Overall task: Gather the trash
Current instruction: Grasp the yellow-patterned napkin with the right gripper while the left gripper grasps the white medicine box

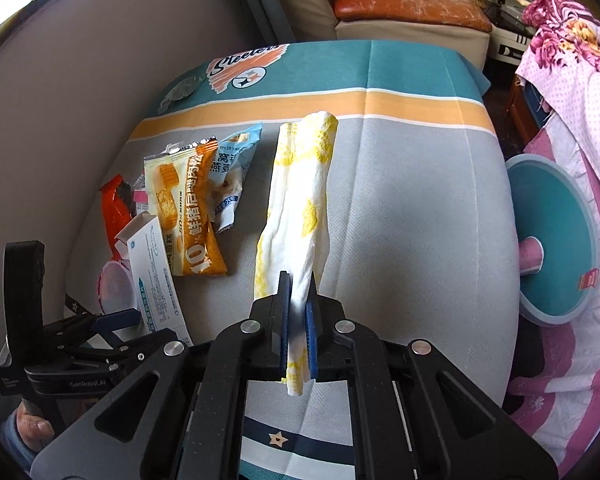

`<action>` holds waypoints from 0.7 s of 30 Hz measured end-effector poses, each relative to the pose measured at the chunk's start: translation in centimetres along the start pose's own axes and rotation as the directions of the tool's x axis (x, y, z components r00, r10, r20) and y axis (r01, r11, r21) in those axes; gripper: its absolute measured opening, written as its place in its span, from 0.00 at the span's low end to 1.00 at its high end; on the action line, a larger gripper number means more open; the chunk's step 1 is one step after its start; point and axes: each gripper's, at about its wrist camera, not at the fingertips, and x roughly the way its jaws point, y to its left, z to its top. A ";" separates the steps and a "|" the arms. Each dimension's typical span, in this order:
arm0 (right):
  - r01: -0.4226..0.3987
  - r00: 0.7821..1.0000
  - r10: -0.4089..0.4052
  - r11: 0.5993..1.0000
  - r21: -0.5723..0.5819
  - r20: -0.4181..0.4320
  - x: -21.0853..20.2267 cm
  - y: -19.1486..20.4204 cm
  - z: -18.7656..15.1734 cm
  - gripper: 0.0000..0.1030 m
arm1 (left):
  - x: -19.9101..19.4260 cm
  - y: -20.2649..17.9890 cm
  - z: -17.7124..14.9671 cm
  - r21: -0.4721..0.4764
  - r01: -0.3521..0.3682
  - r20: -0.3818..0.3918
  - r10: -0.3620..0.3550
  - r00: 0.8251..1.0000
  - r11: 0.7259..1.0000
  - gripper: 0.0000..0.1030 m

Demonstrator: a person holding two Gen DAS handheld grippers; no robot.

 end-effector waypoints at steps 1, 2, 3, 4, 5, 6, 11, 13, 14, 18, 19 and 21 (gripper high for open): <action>-0.003 1.000 0.003 1.000 0.002 0.000 0.0 -0.3 -0.2 0.07 | 0.1 -0.1 0.1 -0.018 -0.006 0.009 0.006 1.000 1.000 0.87; -0.006 1.000 0.006 1.000 0.004 0.000 -0.1 -0.6 -0.4 0.07 | 0.0 -0.2 0.3 -0.033 -0.001 0.019 0.002 1.000 0.999 0.87; -0.008 1.000 0.008 1.000 0.006 0.000 -0.1 -0.9 -0.6 0.07 | 0.0 -0.4 0.6 -0.044 0.007 0.028 -0.006 1.000 0.999 0.87; -0.010 1.000 0.010 1.000 0.007 0.000 -0.1 -1.1 -0.7 0.07 | -0.1 -0.6 0.8 -0.051 0.008 0.040 -0.006 0.999 0.999 0.88; -0.010 1.000 0.010 1.000 0.008 0.000 -0.2 -1.3 -0.9 0.07 | -0.1 -1.0 1.1 -0.055 0.000 0.050 0.003 0.999 0.998 0.88; -0.008 1.000 0.008 1.000 0.009 0.002 -0.3 -1.5 -1.1 0.07 | 0.0 -1.3 1.3 -0.059 -0.009 0.053 0.012 0.999 0.998 0.89; 0.000 1.000 0.000 1.000 0.024 0.013 -0.9 -2.9 -1.7 0.07 | 1.2 -2.4 2.2 -0.069 -0.053 0.048 0.056 0.997 0.996 0.91; 0.003 1.000 -0.003 0.999 0.032 0.012 -1.0 -3.5 -2.0 0.07 | 1.4 -2.8 2.4 -0.062 -0.074 0.062 0.078 0.995 0.995 0.93; 0.005 1.000 -0.005 0.999 0.036 0.011 -1.0 -3.8 -2.1 0.07 | 1.5 -3.0 2.5 -0.056 -0.083 0.069 0.086 0.994 0.995 0.93; 0.009 1.000 -0.009 0.999 0.050 0.014 -1.2 -4.6 -2.3 0.07 | 1.1 -3.4 2.0 -0.003 -0.096 0.104 0.095 0.990 0.995 0.71; 0.008 1.000 -0.009 0.998 0.055 0.017 -1.3 -4.8 -2.2 0.07 | 0.8 -3.4 1.8 0.011 -0.085 0.112 0.083 0.990 0.996 0.67; 0.008 1.000 -0.010 0.998 0.064 0.022 -1.4 -5.2 -2.1 0.07 | 0.4 -3.4 1.4 0.023 -0.072 0.119 0.069 0.990 0.997 0.63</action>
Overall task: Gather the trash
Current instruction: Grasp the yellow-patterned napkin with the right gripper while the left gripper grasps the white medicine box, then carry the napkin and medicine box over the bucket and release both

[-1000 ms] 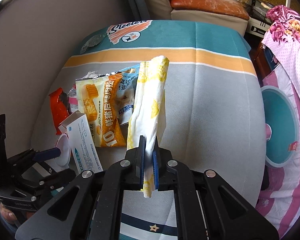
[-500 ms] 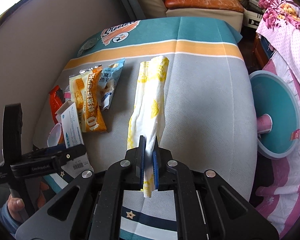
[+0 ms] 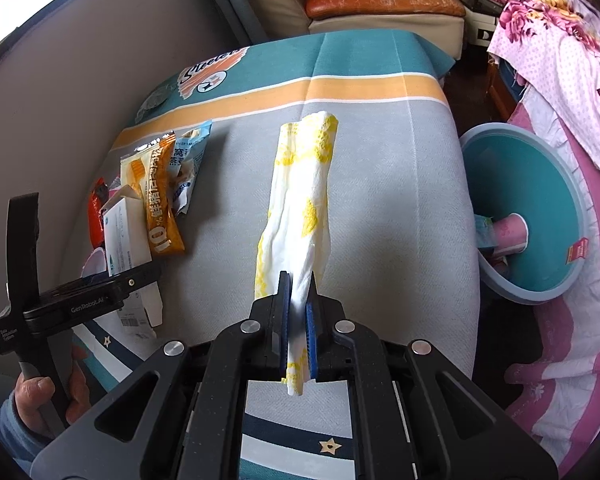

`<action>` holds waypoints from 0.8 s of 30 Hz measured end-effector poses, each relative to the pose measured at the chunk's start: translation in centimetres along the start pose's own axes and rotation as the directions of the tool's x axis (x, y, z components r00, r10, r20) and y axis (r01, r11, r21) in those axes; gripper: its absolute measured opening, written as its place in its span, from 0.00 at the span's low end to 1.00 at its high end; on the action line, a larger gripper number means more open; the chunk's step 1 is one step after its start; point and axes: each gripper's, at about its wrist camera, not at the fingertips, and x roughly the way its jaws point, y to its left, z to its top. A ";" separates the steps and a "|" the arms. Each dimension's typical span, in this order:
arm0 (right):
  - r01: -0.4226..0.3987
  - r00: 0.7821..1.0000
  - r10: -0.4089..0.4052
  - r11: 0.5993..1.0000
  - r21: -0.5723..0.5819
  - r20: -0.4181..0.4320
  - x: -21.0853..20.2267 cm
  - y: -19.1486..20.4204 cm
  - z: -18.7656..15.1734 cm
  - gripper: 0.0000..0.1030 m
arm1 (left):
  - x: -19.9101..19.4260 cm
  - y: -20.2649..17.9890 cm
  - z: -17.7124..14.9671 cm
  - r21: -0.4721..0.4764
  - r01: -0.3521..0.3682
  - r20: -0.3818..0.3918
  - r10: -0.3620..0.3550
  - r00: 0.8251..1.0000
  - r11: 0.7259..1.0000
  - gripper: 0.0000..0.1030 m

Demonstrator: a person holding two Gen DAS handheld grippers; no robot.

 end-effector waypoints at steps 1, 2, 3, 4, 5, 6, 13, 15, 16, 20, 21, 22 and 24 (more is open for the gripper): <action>-0.001 1.000 0.001 1.000 0.004 0.003 -0.1 -0.1 0.1 0.07 | -0.3 0.0 -0.2 0.010 0.000 0.008 0.000 1.000 1.000 0.62; -0.002 1.000 0.002 1.000 0.008 0.005 -0.1 -0.2 0.1 0.07 | -0.6 -0.1 -0.4 0.022 0.001 0.012 -0.001 1.000 1.000 0.62; -0.002 1.000 0.002 1.000 0.010 0.008 -0.2 -0.4 0.2 0.07 | -0.8 -0.4 -0.5 0.032 0.004 0.014 -0.004 1.000 0.999 0.62; -0.002 1.000 0.002 1.000 0.012 0.011 -0.3 -0.5 0.2 0.07 | -1.2 -0.6 -0.7 0.044 0.006 0.017 -0.007 1.000 0.999 0.62; -0.003 1.000 0.002 1.000 0.014 0.015 -0.4 -0.6 0.3 0.07 | -1.6 -1.0 -0.8 0.058 0.009 0.023 -0.010 1.000 0.998 0.62; -0.002 1.000 0.002 1.000 0.018 0.019 -0.6 -0.9 0.3 0.07 | -1.9 -1.4 -0.7 0.069 0.011 0.028 -0.013 1.000 0.998 0.62; 0.028 0.997 -0.034 0.996 0.081 0.073 -2.8 -4.8 1.4 0.07 | -3.6 -6.2 0.9 0.180 0.071 0.065 -0.084 0.994 0.981 0.62; 0.045 0.994 -0.055 0.993 0.109 0.094 -3.8 -6.4 1.8 0.07 | -3.4 -8.3 1.8 0.216 0.096 0.060 -0.111 0.992 0.972 0.62; 0.054 0.992 -0.067 0.991 0.126 0.104 -4.3 -7.3 1.9 0.07 | -3.3 -9.2 2.0 0.240 0.104 0.059 -0.121 0.991 0.965 0.62; 0.098 0.983 -0.125 0.976 0.193 0.136 -6.3 -11.4 2.4 0.07 | -1.9 -14.1 3.6 0.319 0.145 0.034 -0.164 0.986 0.937 0.63; 0.108 0.980 -0.139 0.972 0.209 0.141 -6.7 -12.3 2.5 0.07 | -1.6 -15.3 3.8 0.336 0.155 0.027 -0.174 0.984 0.929 0.63; 0.118 0.978 -0.153 0.967 0.225 0.145 -7.1 -13.2 2.5 0.07 | -1.2 -16.6 4.0 0.351 0.163 0.022 -0.182 0.983 0.922 0.63; 0.134 0.973 -0.175 0.959 0.248 0.148 -7.6 -14.8 2.5 0.07 | -0.3 -19.0 4.5 0.381 0.187 0.003 -0.204 0.979 0.905 0.63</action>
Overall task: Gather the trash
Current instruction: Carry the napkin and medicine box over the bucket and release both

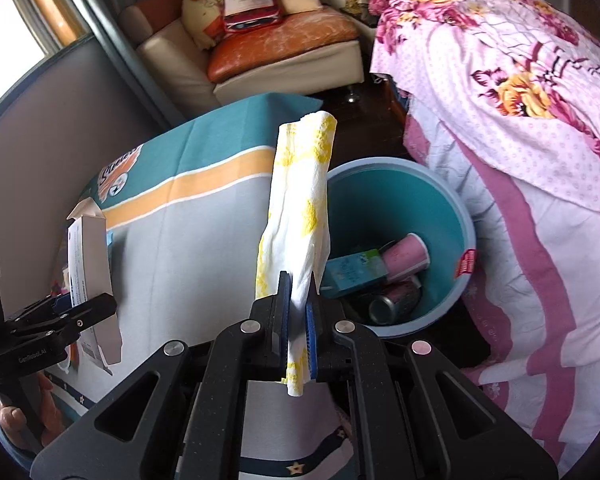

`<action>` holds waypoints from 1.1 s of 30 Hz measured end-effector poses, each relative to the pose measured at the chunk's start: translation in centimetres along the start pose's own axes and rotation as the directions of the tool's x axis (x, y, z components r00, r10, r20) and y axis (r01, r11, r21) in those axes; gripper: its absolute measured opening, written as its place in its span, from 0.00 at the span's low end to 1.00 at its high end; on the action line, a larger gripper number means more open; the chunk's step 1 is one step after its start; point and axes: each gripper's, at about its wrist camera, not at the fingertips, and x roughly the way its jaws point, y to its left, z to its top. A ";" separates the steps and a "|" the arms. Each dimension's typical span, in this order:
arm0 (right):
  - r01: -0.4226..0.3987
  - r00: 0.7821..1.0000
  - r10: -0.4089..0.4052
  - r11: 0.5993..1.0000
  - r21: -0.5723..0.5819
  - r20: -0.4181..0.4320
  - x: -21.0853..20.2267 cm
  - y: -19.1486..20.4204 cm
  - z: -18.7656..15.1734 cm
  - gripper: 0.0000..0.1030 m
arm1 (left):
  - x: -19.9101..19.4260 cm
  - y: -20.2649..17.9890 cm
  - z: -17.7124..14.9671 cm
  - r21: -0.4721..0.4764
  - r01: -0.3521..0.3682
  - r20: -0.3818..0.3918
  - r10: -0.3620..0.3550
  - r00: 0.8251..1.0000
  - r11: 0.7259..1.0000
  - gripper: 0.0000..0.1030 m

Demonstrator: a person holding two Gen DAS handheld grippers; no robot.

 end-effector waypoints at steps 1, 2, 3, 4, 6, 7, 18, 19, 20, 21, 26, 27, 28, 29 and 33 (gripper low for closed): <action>0.011 1.000 -0.011 1.000 0.009 0.004 0.0 -0.7 0.3 0.07 | 0.7 -1.1 0.6 0.018 0.013 -0.006 -0.013 1.000 1.000 0.63; 0.020 1.000 -0.020 1.000 0.020 0.007 0.0 -1.3 0.5 0.07 | 1.5 -2.1 1.1 0.034 0.022 -0.012 -0.022 1.000 0.999 0.63; 0.028 1.000 -0.028 0.999 0.030 0.010 0.0 -1.9 0.7 0.07 | 2.2 -3.0 1.6 0.046 0.034 -0.020 -0.033 0.999 0.998 0.63; 0.034 0.999 -0.034 0.999 0.041 0.011 0.1 -2.5 0.9 0.07 | 3.0 -3.9 2.0 0.058 0.047 -0.029 -0.045 0.999 0.997 0.63; 0.044 0.999 -0.044 0.997 0.057 0.010 0.3 -3.4 1.2 0.07 | 4.4 -5.6 2.8 0.080 0.067 -0.043 -0.064 0.997 0.994 0.63; 0.051 0.999 -0.052 0.997 0.063 0.008 0.5 -3.8 1.4 0.07 | 5.1 -6.4 3.2 0.093 0.077 -0.049 -0.073 0.996 0.993 0.63; 0.107 0.994 -0.102 0.989 0.106 -0.043 2.9 -7.1 2.7 0.07 | 12.0 -10.7 5.5 0.139 0.133 -0.137 -0.114 0.984 0.981 0.64; 0.109 0.993 -0.105 0.988 0.109 -0.048 3.1 -7.3 2.7 0.07 | 12.4 -10.7 5.7 0.139 0.133 -0.143 -0.113 0.983 0.981 0.64; 0.112 0.993 -0.106 0.987 0.112 -0.052 3.3 -7.5 2.7 0.07 | 12.8 -10.7 5.9 0.138 0.131 -0.147 -0.111 0.983 0.982 0.65; 0.113 0.993 -0.107 0.987 0.115 -0.056 3.6 -7.6 2.8 0.07 | 13.1 -10.7 6.0 0.138 0.129 -0.149 -0.108 0.983 0.982 0.65; 0.116 0.992 -0.108 0.986 0.124 -0.067 4.4 -7.8 3.2 0.07 | 14.1 -10.2 6.7 0.127 0.124 -0.158 -0.103 0.982 0.984 0.66; 0.116 0.992 -0.108 0.985 0.125 -0.069 4.5 -7.8 3.2 0.07 | 14.3 -10.1 6.9 0.124 0.123 -0.159 -0.103 0.982 0.985 0.68; 0.117 0.992 -0.109 0.985 0.124 -0.071 4.6 -7.7 3.2 0.07 | 14.4 -10.0 7.0 0.120 0.126 -0.159 -0.106 0.982 0.985 0.68; 0.119 0.991 -0.110 0.985 0.123 -0.073 4.7 -7.7 3.3 0.07 | 14.5 -9.9 7.1 0.115 0.125 -0.159 -0.106 0.982 0.986 0.69; 0.126 0.990 -0.117 0.985 0.120 -0.080 5.1 -7.5 3.5 0.07 | 14.5 -9.6 7.2 0.106 0.132 -0.157 -0.114 0.981 0.986 0.77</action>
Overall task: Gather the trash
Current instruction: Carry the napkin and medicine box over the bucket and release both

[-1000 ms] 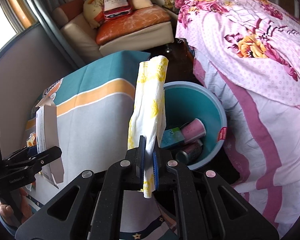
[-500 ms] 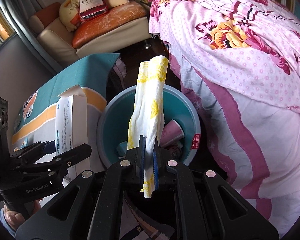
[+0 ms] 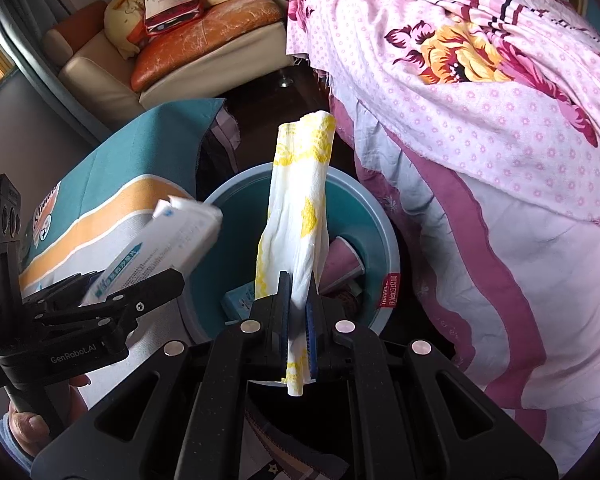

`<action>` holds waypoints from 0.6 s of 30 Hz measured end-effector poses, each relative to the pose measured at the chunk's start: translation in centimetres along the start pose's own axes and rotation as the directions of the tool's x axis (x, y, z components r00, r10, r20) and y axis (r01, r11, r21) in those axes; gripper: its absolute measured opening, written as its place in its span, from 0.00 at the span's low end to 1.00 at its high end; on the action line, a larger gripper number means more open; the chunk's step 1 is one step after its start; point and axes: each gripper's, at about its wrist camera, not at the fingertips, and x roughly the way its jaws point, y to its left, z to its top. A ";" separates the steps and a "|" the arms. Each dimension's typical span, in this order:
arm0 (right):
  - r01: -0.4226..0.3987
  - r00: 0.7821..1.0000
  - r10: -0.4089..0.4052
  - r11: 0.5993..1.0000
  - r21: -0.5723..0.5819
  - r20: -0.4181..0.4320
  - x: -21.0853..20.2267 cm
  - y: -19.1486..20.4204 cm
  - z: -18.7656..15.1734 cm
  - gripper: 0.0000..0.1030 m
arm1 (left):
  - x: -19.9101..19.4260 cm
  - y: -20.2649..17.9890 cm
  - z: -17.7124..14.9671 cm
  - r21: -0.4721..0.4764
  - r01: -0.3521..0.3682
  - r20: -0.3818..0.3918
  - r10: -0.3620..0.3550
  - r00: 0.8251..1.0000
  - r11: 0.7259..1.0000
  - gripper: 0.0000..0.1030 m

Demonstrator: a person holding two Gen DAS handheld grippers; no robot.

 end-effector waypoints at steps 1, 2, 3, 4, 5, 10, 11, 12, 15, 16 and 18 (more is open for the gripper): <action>0.002 1.000 -0.002 1.000 0.000 -0.001 0.1 0.0 0.0 0.07 | -0.1 0.1 0.0 -0.004 -0.005 0.002 0.005 1.000 1.000 0.79; 0.003 1.000 -0.003 1.000 -0.001 -0.001 0.1 0.0 0.1 0.07 | -0.2 0.3 -0.1 -0.009 -0.005 0.008 0.005 1.000 1.000 0.81; 0.004 1.000 -0.004 1.000 0.000 -0.002 0.2 0.0 0.1 0.07 | -0.3 0.4 -0.1 -0.016 -0.003 0.012 0.003 1.000 1.000 0.83; 0.005 1.000 -0.005 1.000 0.000 -0.003 0.2 0.1 0.1 0.07 | -0.4 0.7 -0.1 -0.023 -0.001 0.014 0.002 1.000 1.000 0.83; 0.006 1.000 -0.006 1.000 0.000 -0.005 0.3 0.1 0.2 0.07 | -0.4 0.9 -0.1 -0.029 0.001 0.013 0.000 1.000 1.000 0.84; 0.009 1.000 -0.009 1.000 -0.008 -0.012 0.7 0.6 0.3 0.07 | -1.0 1.6 -0.3 -0.043 -0.010 0.016 0.011 1.000 0.999 0.85; 0.010 1.000 -0.010 1.000 -0.009 -0.013 0.7 0.6 0.3 0.07 | -1.1 1.7 -0.4 -0.038 -0.018 0.017 0.018 1.000 0.999 0.85; 0.010 1.000 -0.011 1.000 -0.010 -0.014 0.8 0.7 0.3 0.07 | -1.2 1.7 -0.4 -0.034 -0.023 0.019 0.024 1.000 0.999 0.85; 0.013 1.000 -0.014 1.000 -0.014 -0.019 1.0 0.9 0.3 0.07 | -1.5 1.7 -0.7 -0.024 -0.030 0.020 0.031 0.999 0.999 0.87; 0.014 1.000 -0.014 1.000 -0.015 -0.021 1.1 1.0 0.3 0.07 | -1.6 1.8 -0.7 -0.021 -0.035 0.022 0.035 0.999 0.999 0.87; 0.015 1.000 -0.016 1.000 -0.019 -0.024 1.2 1.3 0.3 0.07 | -1.8 2.0 -0.9 -0.018 -0.041 0.024 0.042 0.999 0.999 0.87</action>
